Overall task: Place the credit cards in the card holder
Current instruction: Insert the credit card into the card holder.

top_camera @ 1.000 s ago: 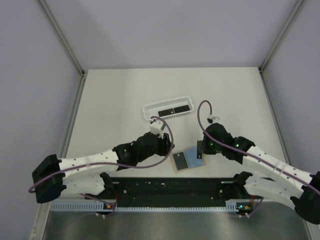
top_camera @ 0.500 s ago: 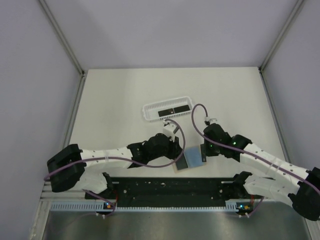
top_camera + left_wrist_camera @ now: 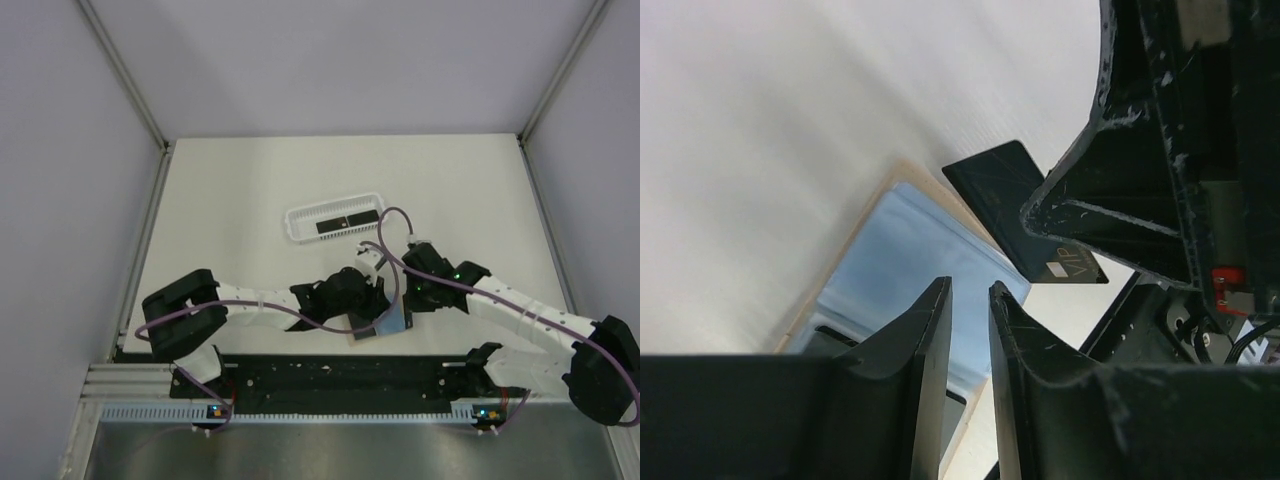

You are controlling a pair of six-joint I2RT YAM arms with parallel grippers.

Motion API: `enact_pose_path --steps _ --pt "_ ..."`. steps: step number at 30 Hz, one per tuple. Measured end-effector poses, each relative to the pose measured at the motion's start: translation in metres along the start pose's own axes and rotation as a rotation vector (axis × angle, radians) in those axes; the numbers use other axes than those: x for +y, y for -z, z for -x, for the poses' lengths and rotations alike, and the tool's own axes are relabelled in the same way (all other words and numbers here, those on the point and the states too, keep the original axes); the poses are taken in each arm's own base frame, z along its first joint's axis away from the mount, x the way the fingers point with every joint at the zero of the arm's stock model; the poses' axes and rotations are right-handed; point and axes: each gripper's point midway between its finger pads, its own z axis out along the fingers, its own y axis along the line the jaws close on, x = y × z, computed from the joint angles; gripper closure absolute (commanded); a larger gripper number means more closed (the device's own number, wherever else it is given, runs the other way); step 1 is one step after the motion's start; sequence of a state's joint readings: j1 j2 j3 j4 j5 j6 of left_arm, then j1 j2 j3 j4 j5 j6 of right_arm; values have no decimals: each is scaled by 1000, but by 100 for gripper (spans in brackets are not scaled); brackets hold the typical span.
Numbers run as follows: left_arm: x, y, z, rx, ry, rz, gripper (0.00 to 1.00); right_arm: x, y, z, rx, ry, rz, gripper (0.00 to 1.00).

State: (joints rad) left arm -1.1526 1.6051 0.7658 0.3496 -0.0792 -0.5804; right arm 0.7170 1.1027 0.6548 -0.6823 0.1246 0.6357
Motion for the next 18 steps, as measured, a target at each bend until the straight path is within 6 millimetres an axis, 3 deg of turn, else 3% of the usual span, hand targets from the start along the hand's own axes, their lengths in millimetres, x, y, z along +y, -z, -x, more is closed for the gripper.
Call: enact_pose_path --steps 11,18 --pt "4 -17 -43 109 2 2 74 5 1 -3 32 -39 40 100" --pt "10 -21 -55 113 27 4 75 2 -1 -11 54 -43 35 100"
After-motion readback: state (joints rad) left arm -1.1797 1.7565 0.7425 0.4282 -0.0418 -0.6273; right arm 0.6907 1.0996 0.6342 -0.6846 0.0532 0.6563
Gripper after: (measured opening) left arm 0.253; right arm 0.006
